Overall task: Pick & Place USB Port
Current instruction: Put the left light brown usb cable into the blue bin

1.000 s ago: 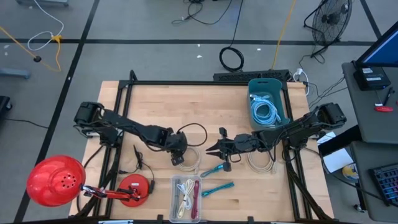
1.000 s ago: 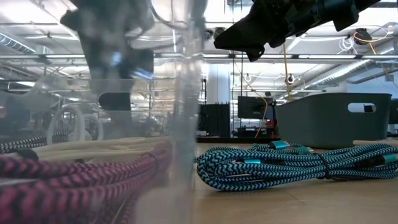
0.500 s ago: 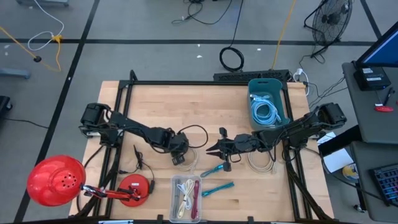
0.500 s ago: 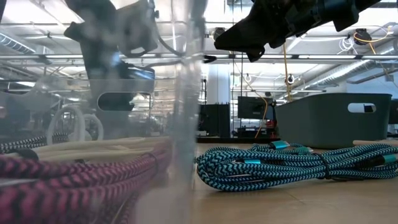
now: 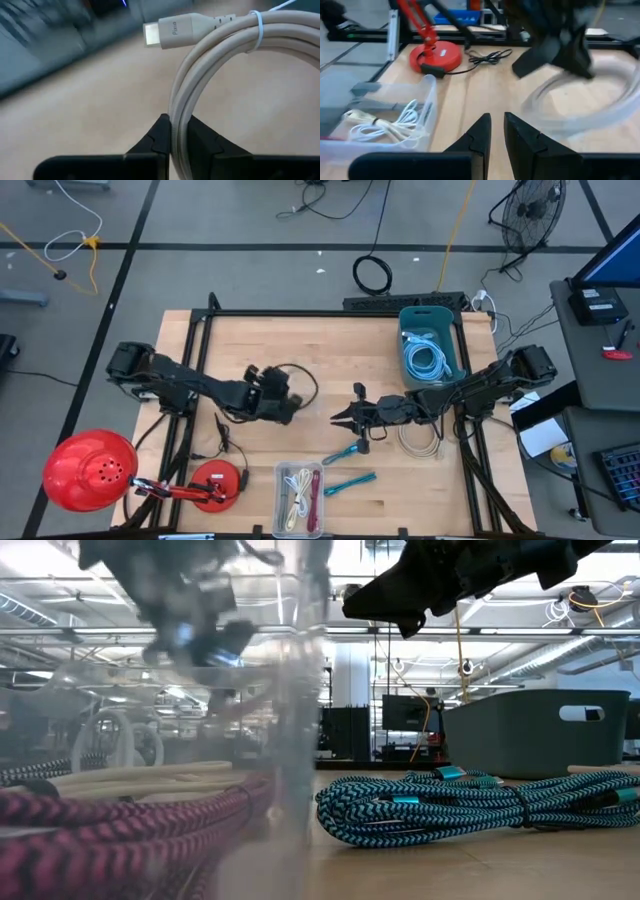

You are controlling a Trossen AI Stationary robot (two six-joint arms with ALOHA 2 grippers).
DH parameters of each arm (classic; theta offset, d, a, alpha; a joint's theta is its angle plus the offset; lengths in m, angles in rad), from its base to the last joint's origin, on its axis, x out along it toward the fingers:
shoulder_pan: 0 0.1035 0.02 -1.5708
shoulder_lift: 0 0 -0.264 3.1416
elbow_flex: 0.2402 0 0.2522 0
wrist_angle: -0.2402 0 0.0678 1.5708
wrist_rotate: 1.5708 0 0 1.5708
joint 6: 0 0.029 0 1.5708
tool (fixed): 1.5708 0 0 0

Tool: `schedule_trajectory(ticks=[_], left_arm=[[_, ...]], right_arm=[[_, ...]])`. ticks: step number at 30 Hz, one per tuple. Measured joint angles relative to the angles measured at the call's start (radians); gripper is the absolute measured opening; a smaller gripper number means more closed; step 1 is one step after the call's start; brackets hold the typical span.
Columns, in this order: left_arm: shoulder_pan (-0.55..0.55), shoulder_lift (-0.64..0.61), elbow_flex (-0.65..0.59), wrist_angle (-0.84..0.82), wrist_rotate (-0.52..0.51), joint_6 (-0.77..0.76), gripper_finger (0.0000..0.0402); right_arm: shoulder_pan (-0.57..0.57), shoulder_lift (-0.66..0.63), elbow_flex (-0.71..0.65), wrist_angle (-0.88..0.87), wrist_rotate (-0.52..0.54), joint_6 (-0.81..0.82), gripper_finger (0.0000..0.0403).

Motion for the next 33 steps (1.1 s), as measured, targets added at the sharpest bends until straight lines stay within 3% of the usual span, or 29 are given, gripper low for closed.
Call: schedule_trajectory(ticks=[6,9,15,24,33], left_arm=[[-0.097,-0.052,0.003,0.115,-0.383,-0.054,0.0035],[-0.126,-0.052,0.003,0.165,-0.490,-0.013,0.0035],[-0.132,-0.052,0.003,0.209,-0.509,0.018,0.0035],[-0.130,-0.052,0.003,0.260,-0.494,0.084,0.0035],[-0.130,-0.052,0.003,0.304,-0.477,0.134,0.0035]], right_arm=[[0.001,0.000,-0.009,0.133,0.272,0.086,0.0043],[0.001,0.030,-0.040,0.295,0.393,0.097,0.0043],[0.000,0.091,-0.081,0.580,0.420,0.017,0.0046],[-0.035,0.128,-0.025,0.594,0.411,-0.005,0.0117],[-0.060,0.126,0.005,0.584,0.322,0.007,0.0191]])
